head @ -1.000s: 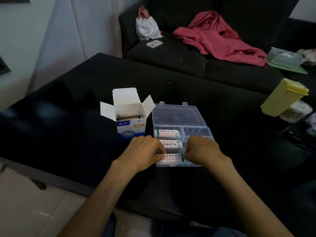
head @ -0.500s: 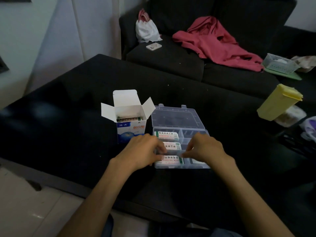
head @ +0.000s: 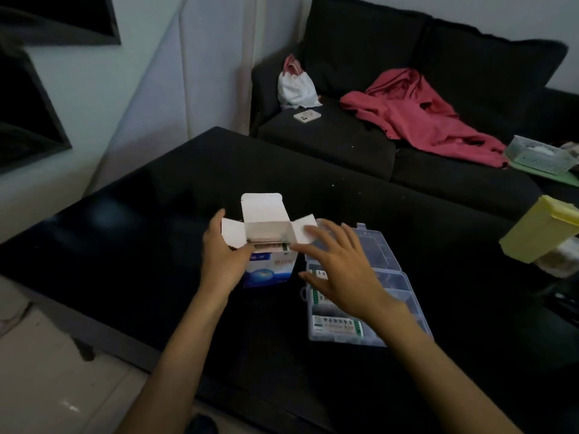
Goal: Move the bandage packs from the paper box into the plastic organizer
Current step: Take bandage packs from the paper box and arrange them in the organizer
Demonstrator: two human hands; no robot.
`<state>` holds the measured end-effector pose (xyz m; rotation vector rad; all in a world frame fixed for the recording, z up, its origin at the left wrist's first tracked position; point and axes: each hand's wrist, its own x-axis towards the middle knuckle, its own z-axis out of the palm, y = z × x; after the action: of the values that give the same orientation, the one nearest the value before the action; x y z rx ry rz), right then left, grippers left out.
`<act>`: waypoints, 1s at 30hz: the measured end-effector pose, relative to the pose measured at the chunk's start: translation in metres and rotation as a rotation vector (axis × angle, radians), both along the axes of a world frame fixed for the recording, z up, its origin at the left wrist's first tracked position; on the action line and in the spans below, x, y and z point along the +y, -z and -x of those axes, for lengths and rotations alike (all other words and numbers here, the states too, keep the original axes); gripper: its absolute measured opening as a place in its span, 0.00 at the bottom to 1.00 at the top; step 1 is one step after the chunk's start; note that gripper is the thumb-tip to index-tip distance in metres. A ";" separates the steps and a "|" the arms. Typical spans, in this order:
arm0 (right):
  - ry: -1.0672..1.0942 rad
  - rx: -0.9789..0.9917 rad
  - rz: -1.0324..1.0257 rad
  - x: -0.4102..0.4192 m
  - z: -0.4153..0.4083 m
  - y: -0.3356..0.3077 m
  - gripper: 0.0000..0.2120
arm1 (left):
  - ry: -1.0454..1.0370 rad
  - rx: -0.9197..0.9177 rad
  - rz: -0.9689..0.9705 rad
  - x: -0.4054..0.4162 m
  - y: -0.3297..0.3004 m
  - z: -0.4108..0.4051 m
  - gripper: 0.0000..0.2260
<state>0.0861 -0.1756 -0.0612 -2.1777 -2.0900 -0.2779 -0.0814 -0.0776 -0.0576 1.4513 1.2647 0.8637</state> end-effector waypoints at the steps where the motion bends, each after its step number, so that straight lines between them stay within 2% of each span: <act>1: -0.005 0.013 -0.051 -0.002 0.001 0.005 0.20 | 0.078 -0.089 0.070 0.003 0.000 0.003 0.31; 3: -0.022 0.037 -0.141 -0.012 0.004 0.012 0.14 | 0.263 -0.092 0.043 0.004 0.003 0.012 0.25; 5: -0.040 0.038 -0.194 -0.021 0.005 0.016 0.11 | 0.350 -0.032 -0.029 0.003 0.005 0.019 0.24; 10: -0.037 0.124 -0.271 -0.020 0.019 -0.003 0.15 | 0.404 0.040 -0.105 -0.002 0.013 0.016 0.27; 14: -0.014 0.149 0.022 0.014 0.031 -0.025 0.12 | 0.386 0.080 -0.142 0.001 0.016 0.014 0.30; 18: 0.042 -0.066 0.239 0.046 0.037 -0.039 0.13 | 0.396 0.093 -0.128 0.001 0.019 0.013 0.31; 22: -0.055 -0.216 0.302 0.055 0.043 -0.040 0.12 | 0.392 0.059 -0.091 0.001 0.021 0.012 0.31; 27: -0.064 -0.073 0.332 0.056 0.025 -0.037 0.12 | 0.393 0.044 -0.053 0.004 0.024 0.012 0.32; 30: -0.104 -0.025 0.259 0.053 0.019 -0.029 0.15 | 0.385 0.058 -0.054 0.004 0.024 0.010 0.32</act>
<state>0.0668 -0.1231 -0.0326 -2.1976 -2.3608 -0.0256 -0.0915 -0.0736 -0.0811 1.7018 0.9622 0.6028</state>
